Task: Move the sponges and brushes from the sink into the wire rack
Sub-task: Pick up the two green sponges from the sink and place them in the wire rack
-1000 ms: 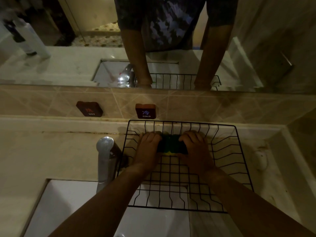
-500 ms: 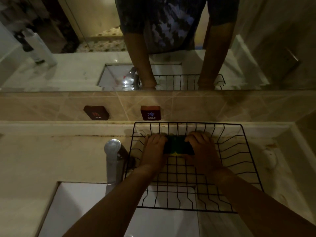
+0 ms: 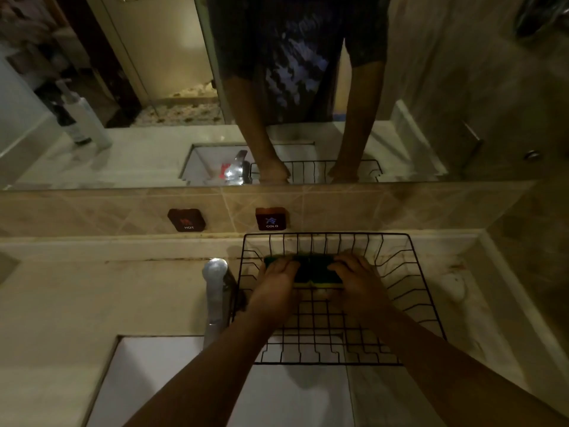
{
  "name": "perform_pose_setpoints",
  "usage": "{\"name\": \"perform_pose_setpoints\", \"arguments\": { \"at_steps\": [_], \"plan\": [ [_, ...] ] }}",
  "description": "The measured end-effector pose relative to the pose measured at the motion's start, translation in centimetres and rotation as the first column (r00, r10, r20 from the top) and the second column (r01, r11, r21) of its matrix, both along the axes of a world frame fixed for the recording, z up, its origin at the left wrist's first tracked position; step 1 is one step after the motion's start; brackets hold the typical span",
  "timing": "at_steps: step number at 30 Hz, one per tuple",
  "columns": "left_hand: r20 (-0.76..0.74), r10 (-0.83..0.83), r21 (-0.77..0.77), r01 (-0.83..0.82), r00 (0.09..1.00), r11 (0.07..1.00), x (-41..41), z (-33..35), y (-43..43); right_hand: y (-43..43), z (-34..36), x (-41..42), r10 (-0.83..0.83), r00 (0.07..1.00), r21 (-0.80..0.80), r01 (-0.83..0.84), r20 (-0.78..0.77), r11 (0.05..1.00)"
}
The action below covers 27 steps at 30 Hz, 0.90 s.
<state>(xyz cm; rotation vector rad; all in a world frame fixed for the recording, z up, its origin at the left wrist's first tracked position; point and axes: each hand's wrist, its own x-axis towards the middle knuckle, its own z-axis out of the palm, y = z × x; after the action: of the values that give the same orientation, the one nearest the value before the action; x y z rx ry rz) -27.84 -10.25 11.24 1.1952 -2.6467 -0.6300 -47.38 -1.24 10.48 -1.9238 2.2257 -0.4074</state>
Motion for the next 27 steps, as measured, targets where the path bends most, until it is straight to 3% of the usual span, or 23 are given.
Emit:
{"name": "perform_pose_setpoints", "arguments": {
  "at_steps": [7,14,20,27],
  "plan": [
    [-0.057,-0.066,0.026,0.068,0.996,0.997,2.6,4.5,2.9,3.6,4.4,4.2,-0.091,0.99,0.109,0.08,0.106,0.991],
    [-0.162,-0.065,-0.003,0.066,0.985,0.998,7.9,7.9,6.6,7.7,9.9,11.2,-0.147,0.989,0.013,0.146,0.034,0.989],
    [-0.143,-0.123,0.009,0.126,0.982,0.992,12.8,9.7,8.8,10.8,12.6,16.9,-0.202,0.978,-0.039,0.204,0.061,0.978],
    [-0.119,-0.161,-0.006,0.161,0.98,0.987,18.1,9.7,11.3,13.5,12.8,21.1,-0.237,0.971,0.004,0.237,0.036,0.971]
  ]
}}
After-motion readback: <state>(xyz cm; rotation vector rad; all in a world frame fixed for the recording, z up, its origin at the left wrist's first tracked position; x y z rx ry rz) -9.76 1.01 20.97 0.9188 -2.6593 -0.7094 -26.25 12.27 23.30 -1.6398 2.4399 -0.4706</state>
